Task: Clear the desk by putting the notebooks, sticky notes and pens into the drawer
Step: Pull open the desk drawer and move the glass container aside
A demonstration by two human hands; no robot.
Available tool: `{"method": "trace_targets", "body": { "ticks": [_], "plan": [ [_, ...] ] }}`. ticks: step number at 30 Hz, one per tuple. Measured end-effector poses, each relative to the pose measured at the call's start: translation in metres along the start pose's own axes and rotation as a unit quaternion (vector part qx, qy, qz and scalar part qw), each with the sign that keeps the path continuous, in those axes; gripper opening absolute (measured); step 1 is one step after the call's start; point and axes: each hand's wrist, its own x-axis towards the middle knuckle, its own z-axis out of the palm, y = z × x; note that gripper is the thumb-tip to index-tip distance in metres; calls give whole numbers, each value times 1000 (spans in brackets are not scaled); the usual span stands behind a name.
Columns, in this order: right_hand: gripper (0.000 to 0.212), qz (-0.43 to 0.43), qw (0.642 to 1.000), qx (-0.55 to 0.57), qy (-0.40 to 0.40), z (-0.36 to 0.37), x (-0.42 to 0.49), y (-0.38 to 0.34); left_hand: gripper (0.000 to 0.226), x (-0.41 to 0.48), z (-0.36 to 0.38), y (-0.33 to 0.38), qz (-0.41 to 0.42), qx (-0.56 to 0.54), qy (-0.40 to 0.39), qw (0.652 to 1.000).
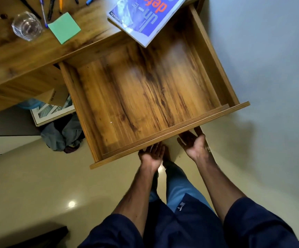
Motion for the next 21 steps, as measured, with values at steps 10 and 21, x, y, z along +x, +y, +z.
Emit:
{"method": "trace_targets", "body": {
  "ticks": [10, 21],
  "plan": [
    [18, -34, 966, -256, -27, 24, -79, 0, 45, -94, 21, 0, 73, 376, -51, 922],
    [23, -58, 906, -375, -189, 149, -147, 33, 27, -171, -17, 115, 268, 491, -74, 826]
  ]
}}
